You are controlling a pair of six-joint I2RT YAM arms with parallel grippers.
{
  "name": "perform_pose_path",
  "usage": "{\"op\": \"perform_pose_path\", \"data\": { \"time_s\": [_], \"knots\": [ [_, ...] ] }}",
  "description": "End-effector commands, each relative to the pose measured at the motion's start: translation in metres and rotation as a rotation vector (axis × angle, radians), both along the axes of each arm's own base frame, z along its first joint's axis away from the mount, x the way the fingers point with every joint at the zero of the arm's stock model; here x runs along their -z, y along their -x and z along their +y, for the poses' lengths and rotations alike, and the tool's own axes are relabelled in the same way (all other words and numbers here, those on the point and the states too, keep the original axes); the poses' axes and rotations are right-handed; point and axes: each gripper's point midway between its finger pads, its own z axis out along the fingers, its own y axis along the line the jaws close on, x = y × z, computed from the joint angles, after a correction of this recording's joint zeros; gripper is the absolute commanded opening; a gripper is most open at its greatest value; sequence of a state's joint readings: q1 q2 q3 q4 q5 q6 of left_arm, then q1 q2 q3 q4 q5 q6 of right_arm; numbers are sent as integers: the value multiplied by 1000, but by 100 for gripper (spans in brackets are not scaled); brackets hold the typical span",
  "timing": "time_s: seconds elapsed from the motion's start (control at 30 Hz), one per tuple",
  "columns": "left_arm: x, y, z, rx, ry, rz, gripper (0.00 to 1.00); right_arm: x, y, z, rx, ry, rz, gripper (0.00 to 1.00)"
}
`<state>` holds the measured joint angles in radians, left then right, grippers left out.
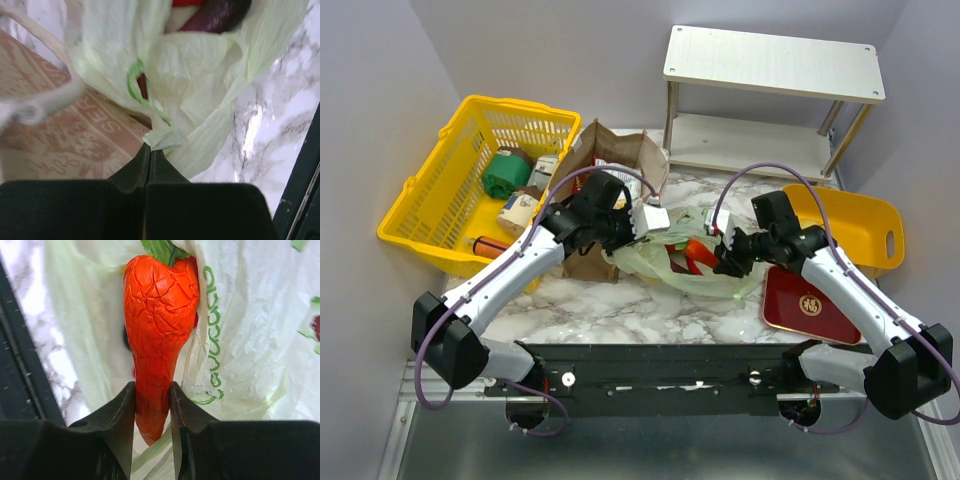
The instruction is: Untie the knot of the grocery bags and take out the mixed food
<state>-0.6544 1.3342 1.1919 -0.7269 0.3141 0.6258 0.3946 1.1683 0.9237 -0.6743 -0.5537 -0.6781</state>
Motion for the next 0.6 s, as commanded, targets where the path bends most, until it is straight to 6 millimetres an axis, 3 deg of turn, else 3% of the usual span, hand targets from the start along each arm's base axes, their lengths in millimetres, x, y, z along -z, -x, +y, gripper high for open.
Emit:
{"op": "perform_pose_path", "data": {
  "time_s": [0.0, 0.13, 0.3, 0.57],
  "knots": [
    [-43, -28, -42, -48, 200, -14, 0, -9, 26, 12, -164, -62, 27, 2],
    [-66, -46, -54, -78, 276, -22, 0, -1, 39, 16, -260, -74, 60, 2],
    [-66, -48, -49, -89, 264, -39, 0, -57, 39, 31, -313, -184, -11, 3],
    [-58, -45, -37, -126, 266, -17, 0, -96, 38, 24, -289, -189, -171, 1]
  ]
}}
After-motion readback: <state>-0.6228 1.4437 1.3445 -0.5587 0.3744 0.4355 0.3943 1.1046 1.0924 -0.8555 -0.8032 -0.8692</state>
